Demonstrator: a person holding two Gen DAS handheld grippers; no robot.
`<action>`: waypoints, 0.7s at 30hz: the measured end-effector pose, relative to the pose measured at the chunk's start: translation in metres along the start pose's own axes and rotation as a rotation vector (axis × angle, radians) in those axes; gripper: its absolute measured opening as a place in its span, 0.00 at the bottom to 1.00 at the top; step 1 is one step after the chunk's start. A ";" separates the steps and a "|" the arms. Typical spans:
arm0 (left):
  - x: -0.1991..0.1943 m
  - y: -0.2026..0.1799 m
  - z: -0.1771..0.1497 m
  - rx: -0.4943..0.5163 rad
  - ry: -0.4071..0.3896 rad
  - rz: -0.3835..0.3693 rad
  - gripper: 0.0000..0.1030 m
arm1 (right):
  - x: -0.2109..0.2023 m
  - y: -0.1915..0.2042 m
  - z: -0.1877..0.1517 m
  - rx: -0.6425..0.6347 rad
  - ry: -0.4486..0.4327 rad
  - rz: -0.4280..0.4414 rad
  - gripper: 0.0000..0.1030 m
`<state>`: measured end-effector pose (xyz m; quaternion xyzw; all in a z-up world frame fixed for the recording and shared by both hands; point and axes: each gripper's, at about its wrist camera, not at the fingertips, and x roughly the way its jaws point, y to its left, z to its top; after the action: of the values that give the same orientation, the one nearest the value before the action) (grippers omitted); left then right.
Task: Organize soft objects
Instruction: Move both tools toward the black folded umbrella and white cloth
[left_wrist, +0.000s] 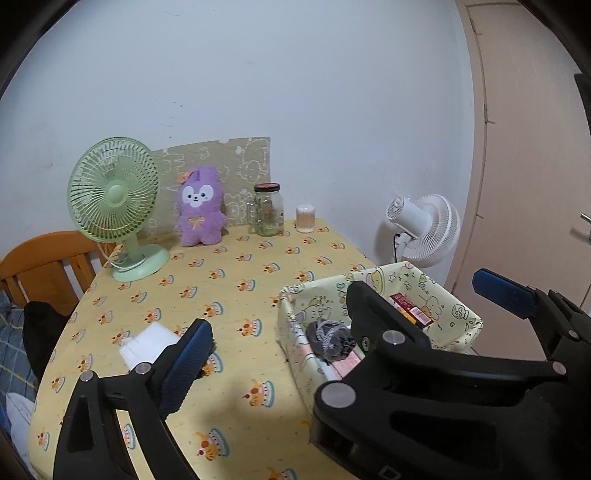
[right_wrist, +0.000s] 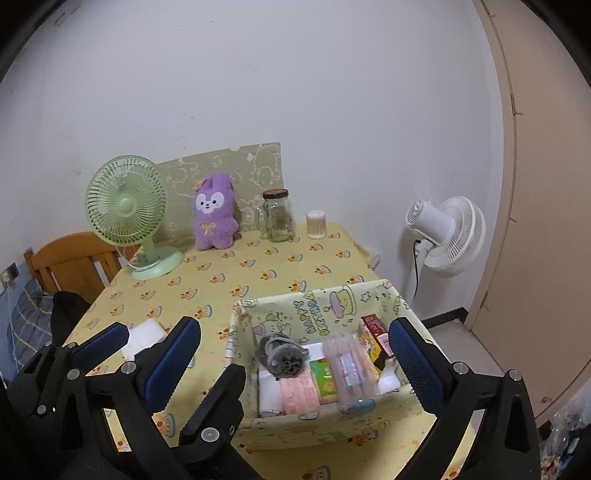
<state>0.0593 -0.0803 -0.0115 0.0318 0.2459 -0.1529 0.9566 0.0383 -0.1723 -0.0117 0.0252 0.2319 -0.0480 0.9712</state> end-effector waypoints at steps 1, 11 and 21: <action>-0.001 0.002 0.000 -0.003 -0.001 0.002 0.94 | -0.001 0.003 0.000 -0.004 -0.002 0.004 1.00; -0.012 0.027 -0.005 -0.029 -0.027 0.020 0.97 | -0.004 0.027 -0.001 -0.020 -0.003 0.040 1.00; -0.014 0.048 -0.013 -0.036 -0.028 0.051 0.97 | 0.004 0.051 -0.005 -0.037 0.013 0.066 1.00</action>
<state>0.0567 -0.0285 -0.0164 0.0189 0.2346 -0.1243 0.9639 0.0449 -0.1211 -0.0168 0.0153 0.2383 -0.0117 0.9710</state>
